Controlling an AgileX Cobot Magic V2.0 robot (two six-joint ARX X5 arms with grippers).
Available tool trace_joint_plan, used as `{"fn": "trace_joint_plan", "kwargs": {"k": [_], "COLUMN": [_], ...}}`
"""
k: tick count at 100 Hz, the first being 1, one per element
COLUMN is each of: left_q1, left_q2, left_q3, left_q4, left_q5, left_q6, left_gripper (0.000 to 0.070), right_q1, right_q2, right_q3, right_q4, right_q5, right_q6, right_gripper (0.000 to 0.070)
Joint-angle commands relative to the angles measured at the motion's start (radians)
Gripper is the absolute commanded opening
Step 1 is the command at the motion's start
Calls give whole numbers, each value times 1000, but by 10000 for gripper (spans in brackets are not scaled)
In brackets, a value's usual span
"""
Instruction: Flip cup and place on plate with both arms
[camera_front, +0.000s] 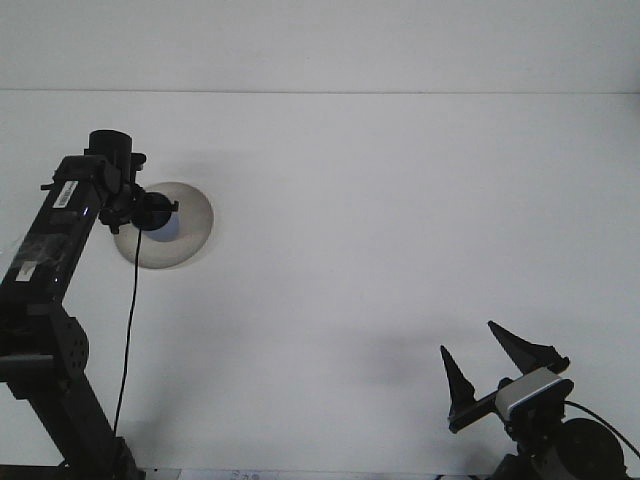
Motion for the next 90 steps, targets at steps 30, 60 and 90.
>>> {"fn": "trace_joint_plan", "kwargs": {"k": [30, 60, 90], "left_q1": [10, 39, 50], "left_q2": [25, -82, -430], "left_q3": [52, 155, 146], "left_q4": [-5, -57, -57], "left_q5": [33, 178, 197], "left_q6": [-63, -72, -108], "left_gripper": [515, 515, 515], "right_q1": [9, 9, 9], "right_q2": [5, 5, 5], "right_q3": [3, 3, 3], "right_q4": [9, 9, 9], "right_q5": [3, 3, 3], "right_q6": [-3, -3, -3], "right_gripper": [559, 559, 559]}}
